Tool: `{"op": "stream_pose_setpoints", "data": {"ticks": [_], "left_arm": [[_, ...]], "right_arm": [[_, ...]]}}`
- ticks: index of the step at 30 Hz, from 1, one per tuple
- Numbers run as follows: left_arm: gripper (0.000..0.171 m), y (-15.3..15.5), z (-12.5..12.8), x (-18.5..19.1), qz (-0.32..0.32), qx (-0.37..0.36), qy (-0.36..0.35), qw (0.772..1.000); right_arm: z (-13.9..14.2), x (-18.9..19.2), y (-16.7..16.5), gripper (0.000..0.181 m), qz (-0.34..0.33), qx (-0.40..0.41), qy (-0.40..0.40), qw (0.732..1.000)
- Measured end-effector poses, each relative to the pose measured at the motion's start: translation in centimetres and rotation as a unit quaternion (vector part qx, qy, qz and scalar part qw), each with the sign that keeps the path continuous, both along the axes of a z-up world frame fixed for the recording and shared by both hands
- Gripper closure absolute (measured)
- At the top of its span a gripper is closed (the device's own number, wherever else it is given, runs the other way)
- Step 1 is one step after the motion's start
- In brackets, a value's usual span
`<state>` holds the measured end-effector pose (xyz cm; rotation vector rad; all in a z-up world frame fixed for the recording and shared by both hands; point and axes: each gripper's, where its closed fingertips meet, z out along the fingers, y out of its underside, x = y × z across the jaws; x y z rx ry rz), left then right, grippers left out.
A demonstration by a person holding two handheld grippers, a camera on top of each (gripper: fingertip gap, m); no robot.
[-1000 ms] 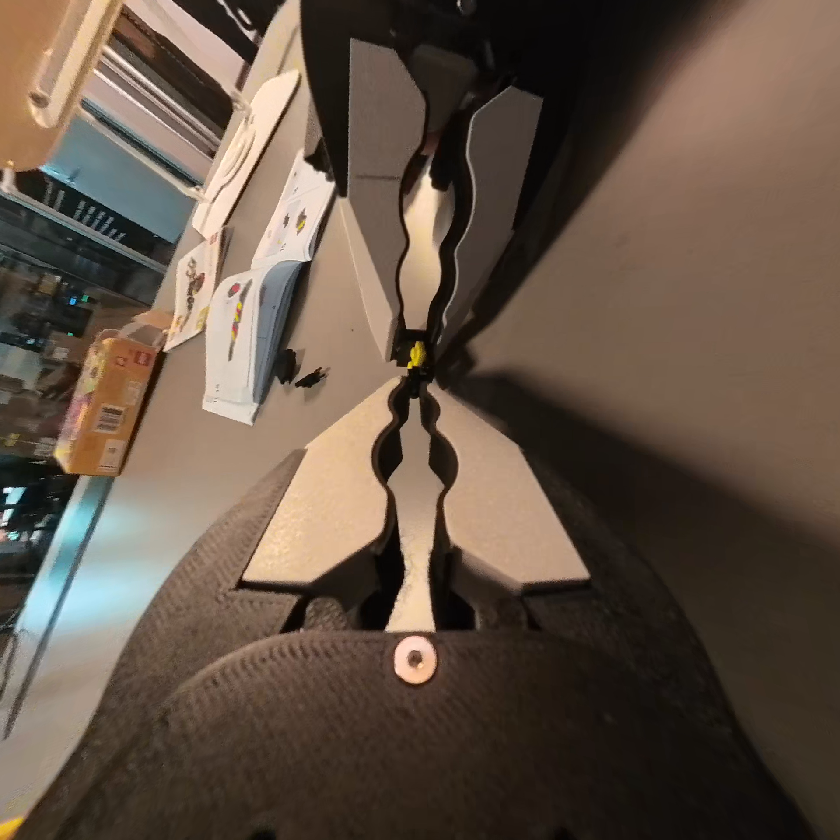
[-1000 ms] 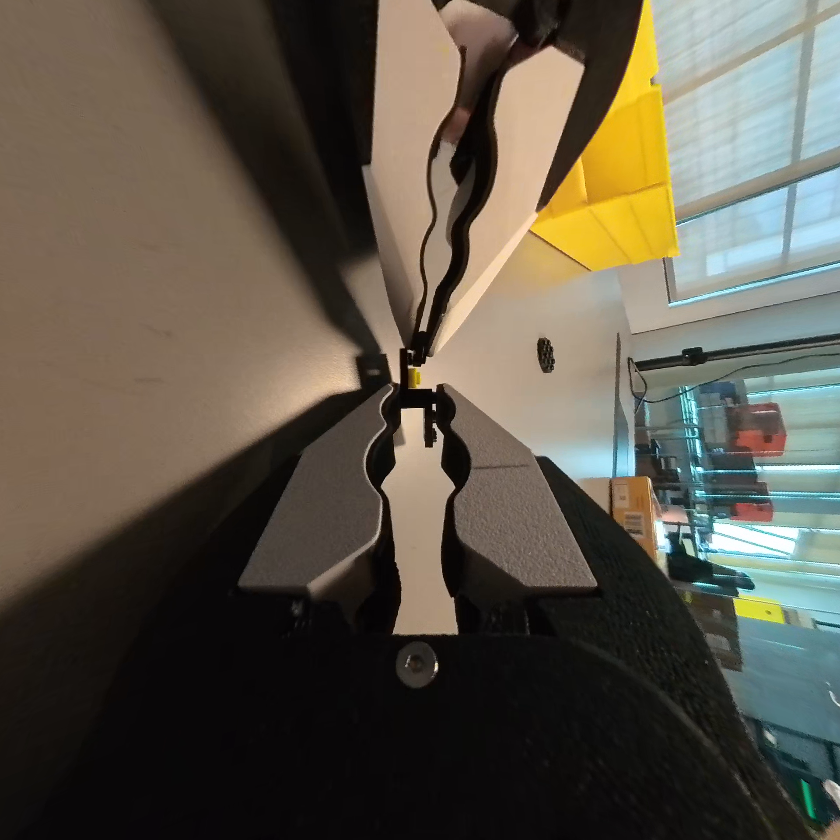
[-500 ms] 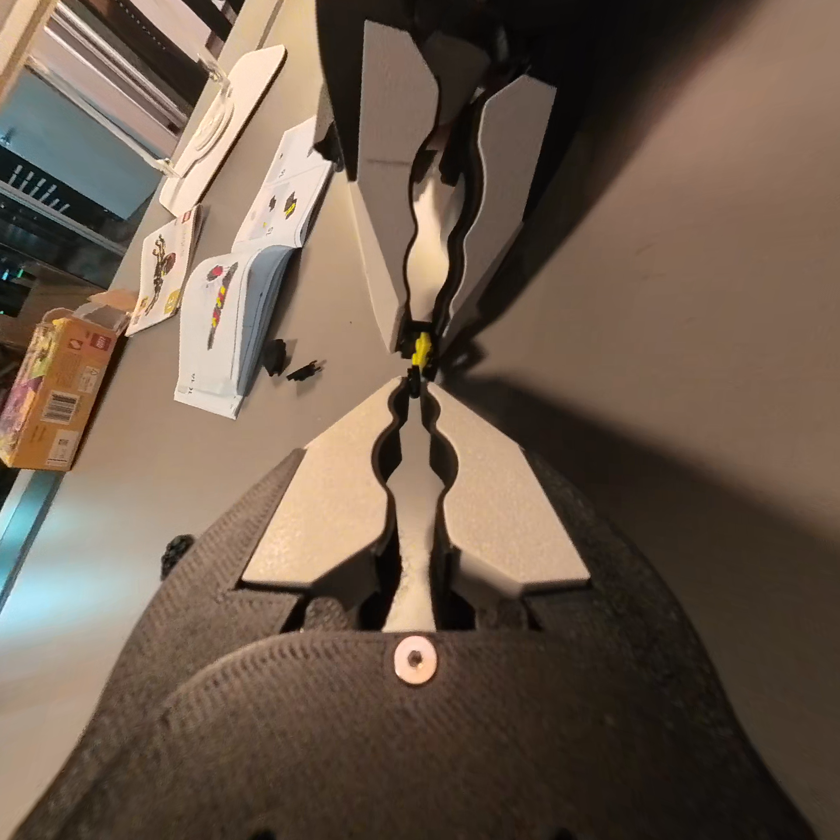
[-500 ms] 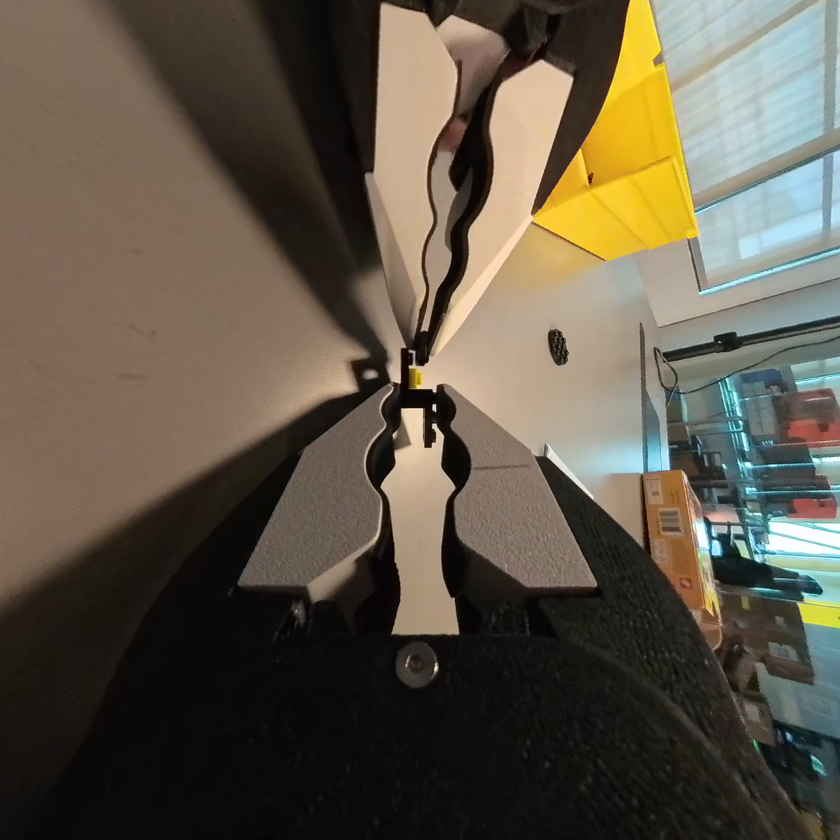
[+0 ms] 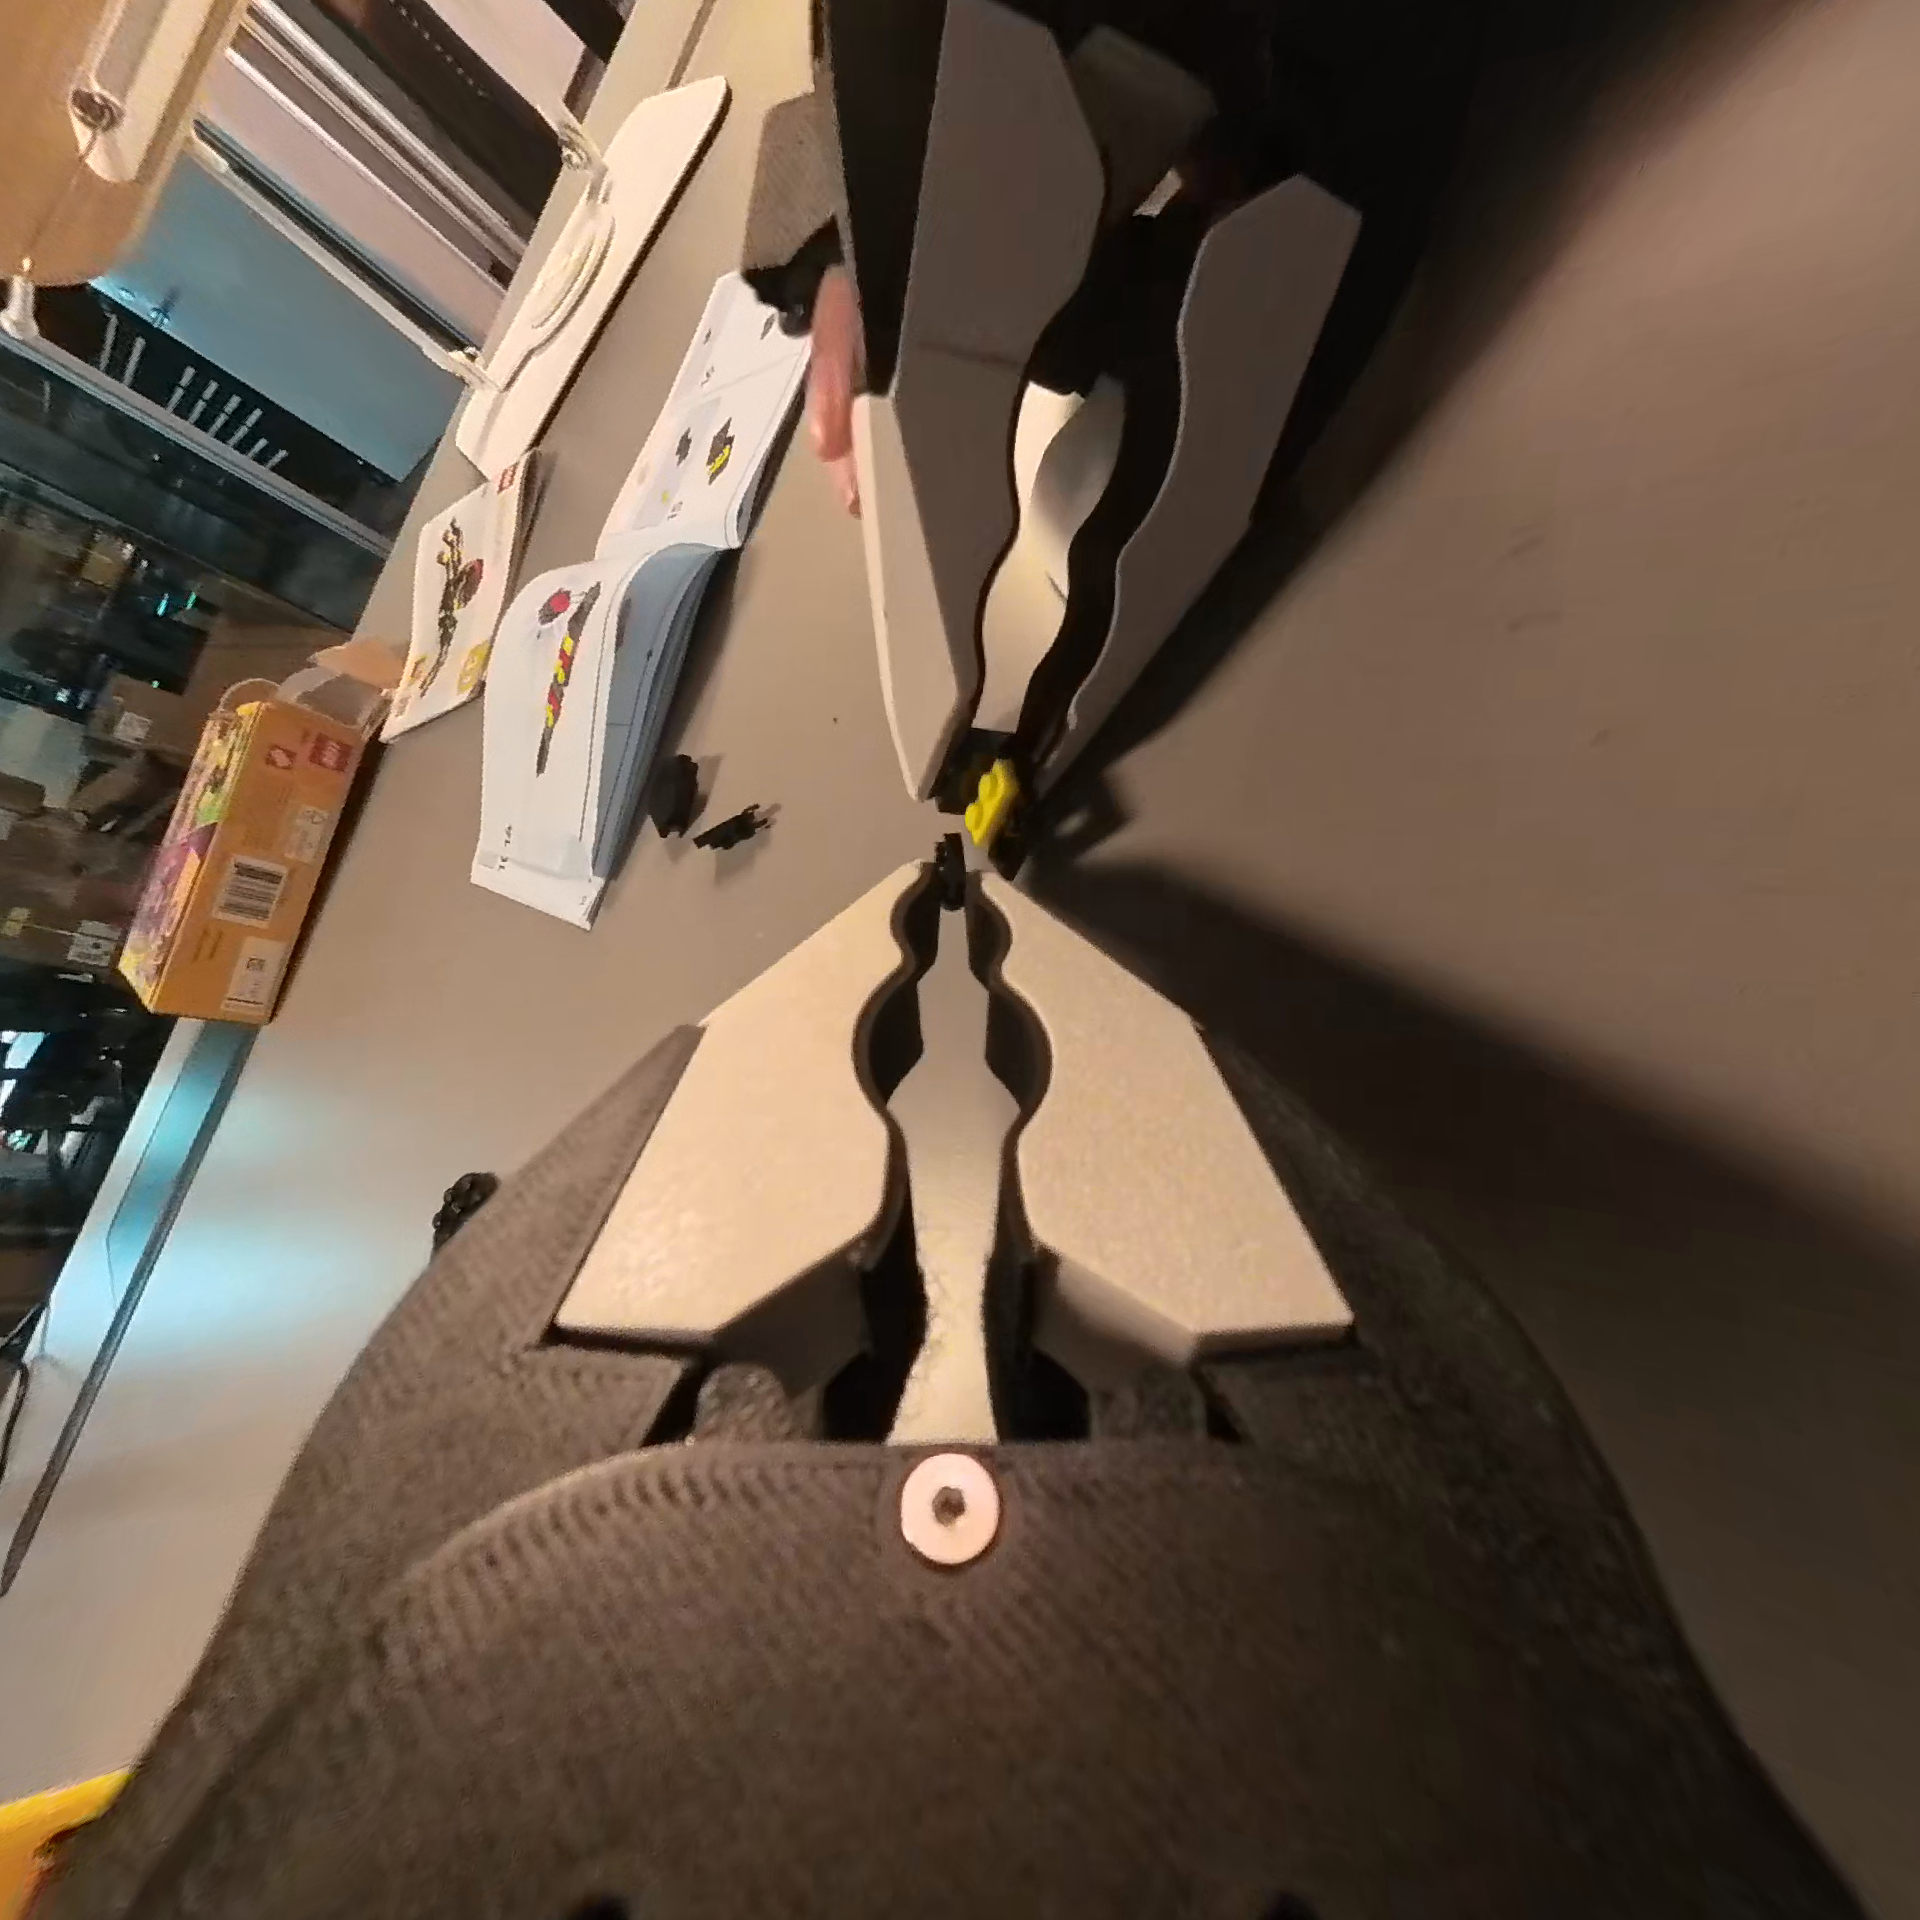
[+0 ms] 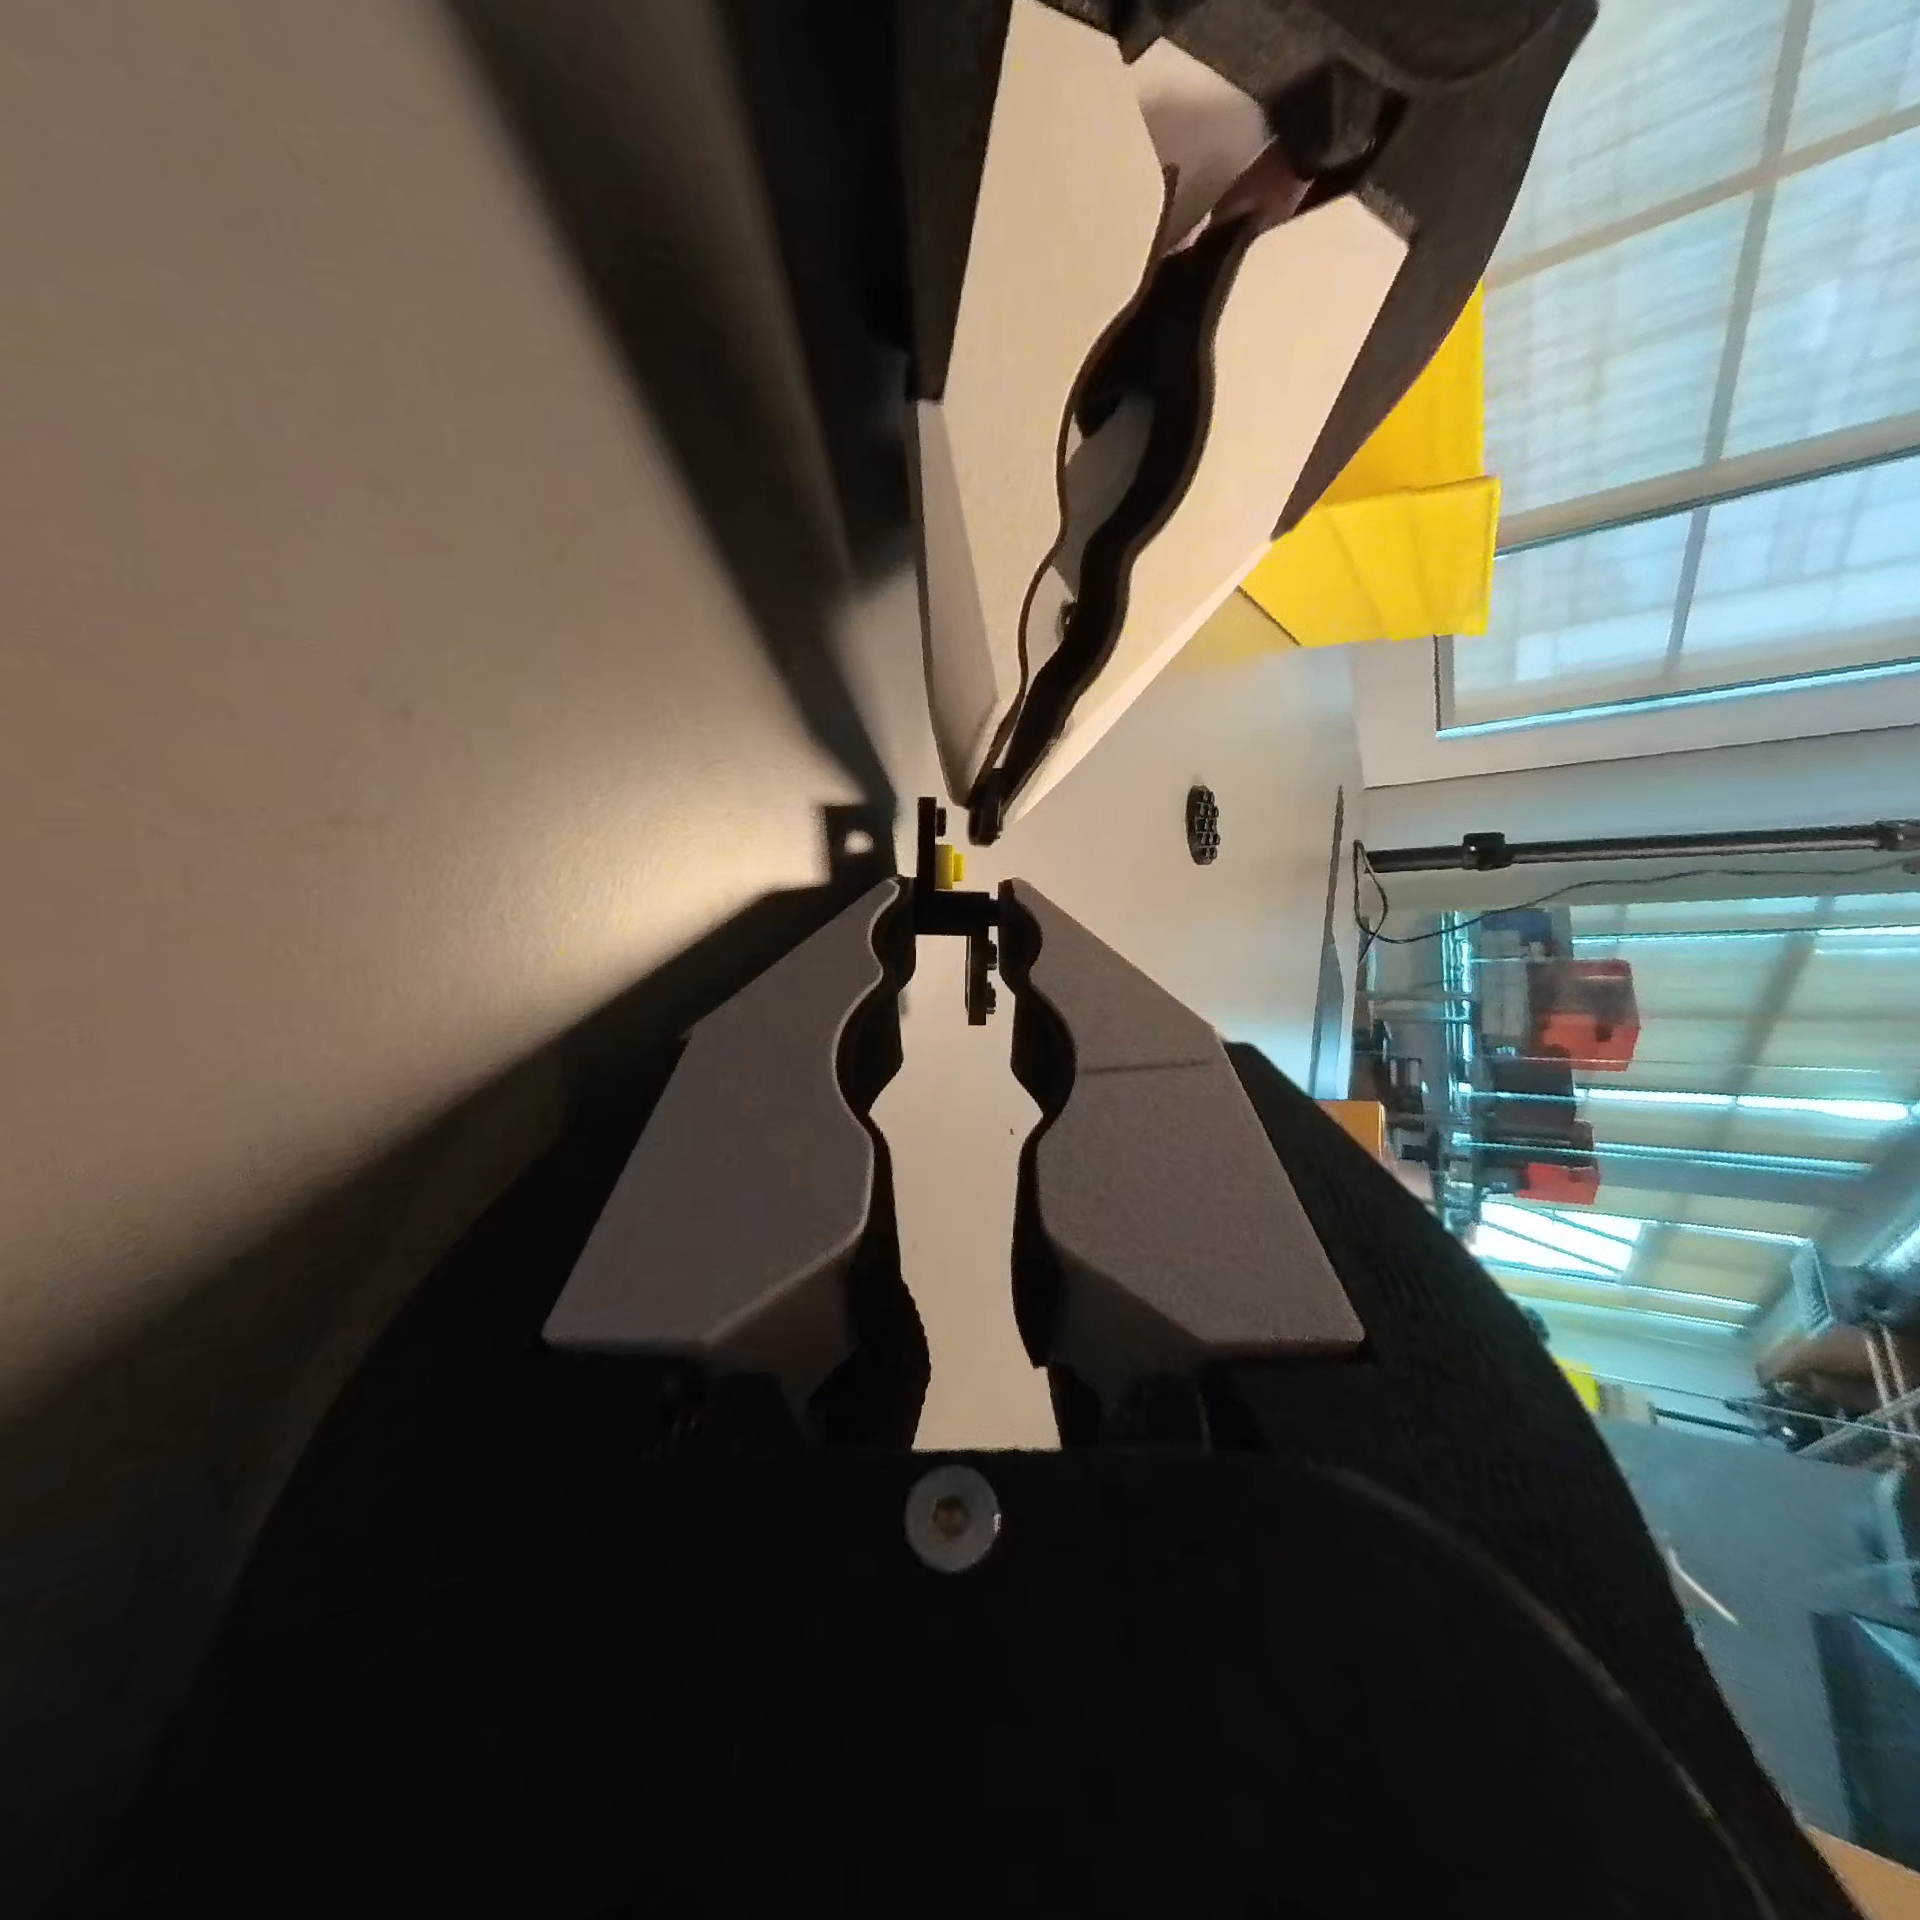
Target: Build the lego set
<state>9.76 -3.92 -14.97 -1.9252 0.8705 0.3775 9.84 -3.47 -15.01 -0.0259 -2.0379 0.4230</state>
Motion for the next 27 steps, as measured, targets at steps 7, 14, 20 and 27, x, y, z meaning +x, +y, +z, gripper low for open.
{"op": "stream_pose_setpoints", "data": {"ticks": [7,14,20,27], "left_arm": [[0.167,0.2,0.0,-0.2,0.008,-0.005,-0.013,1.000],[0.167,0.4,0.2,0.4,-0.003,-0.005,-0.024,1.000],[0.167,0.3,0.0,0.6,-0.009,-0.010,-0.022,1.000],[0.167,0.3,0.0,0.7,-0.011,-0.009,-0.021,1.000]], "right_arm": [[-0.3,0.6,0.6,0.168,-0.033,-0.061,-0.149,0.986],[-1.0,3.1,2.2,0.168,-0.085,-0.101,-0.388,0.912],[-1.0,2.6,2.2,0.155,-0.110,-0.108,-0.421,0.894],[-1.0,2.5,1.7,0.159,-0.096,-0.116,-0.414,0.898]]}}
